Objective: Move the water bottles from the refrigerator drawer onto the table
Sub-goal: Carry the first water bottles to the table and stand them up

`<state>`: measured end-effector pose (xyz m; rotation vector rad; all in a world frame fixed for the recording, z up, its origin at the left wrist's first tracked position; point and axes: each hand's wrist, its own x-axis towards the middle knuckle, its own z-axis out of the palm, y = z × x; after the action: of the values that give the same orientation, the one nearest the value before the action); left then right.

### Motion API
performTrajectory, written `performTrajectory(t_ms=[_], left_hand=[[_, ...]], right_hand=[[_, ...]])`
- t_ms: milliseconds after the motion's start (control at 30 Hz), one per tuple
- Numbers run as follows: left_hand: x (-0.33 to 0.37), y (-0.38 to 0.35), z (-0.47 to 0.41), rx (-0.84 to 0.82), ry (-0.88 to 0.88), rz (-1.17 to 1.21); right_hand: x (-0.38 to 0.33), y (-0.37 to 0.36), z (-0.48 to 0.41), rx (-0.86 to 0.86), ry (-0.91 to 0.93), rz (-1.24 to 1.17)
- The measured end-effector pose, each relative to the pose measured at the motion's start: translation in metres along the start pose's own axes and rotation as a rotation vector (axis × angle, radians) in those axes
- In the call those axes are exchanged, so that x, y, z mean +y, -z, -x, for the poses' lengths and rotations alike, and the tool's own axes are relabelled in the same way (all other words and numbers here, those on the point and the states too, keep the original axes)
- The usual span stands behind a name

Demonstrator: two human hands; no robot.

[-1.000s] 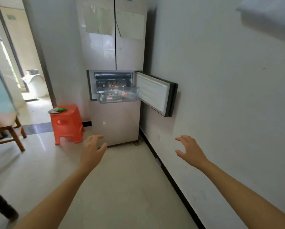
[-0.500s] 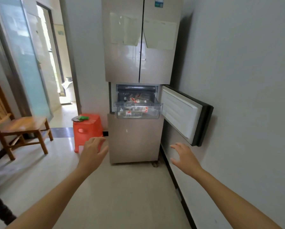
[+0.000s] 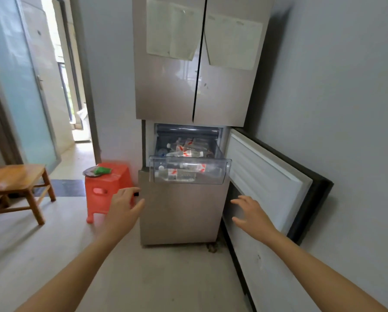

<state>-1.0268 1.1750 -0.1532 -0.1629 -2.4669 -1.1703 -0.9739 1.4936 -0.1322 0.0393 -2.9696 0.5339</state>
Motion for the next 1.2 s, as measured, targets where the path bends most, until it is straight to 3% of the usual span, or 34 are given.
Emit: performTrajectory(t_ms=[267, 400, 567, 800, 1067, 1200], left_hand=[[-0.008, -0.088, -0.080, -0.036, 0.046, -0.051], [0.009, -0.128, -0.141, -0.014, 0.012, -0.021], [0.028, -0.143, -0.199, 0.068, -0.017, -0.013], [0.004, -0.172, -0.268, 0.080, 0.012, -0.101], [-0.055, -0.211, -0.377, -0.043, 0.035, -0.162], [-0.076, -0.247, -0.441, -0.267, 0.017, -0.184]], right_hand=[[0.067, -0.015, -0.112, 0.002, -0.067, -0.135], [0.095, -0.011, -0.189, 0.013, 0.028, -0.143], [0.102, 0.000, -0.271, 0.053, 0.087, -0.243], [0.099, -0.022, -0.382, -0.041, 0.103, -0.298], [0.103, -0.059, -0.491, -0.078, 0.036, -0.346], [0.110, -0.070, -0.543, -0.128, -0.027, -0.358]])
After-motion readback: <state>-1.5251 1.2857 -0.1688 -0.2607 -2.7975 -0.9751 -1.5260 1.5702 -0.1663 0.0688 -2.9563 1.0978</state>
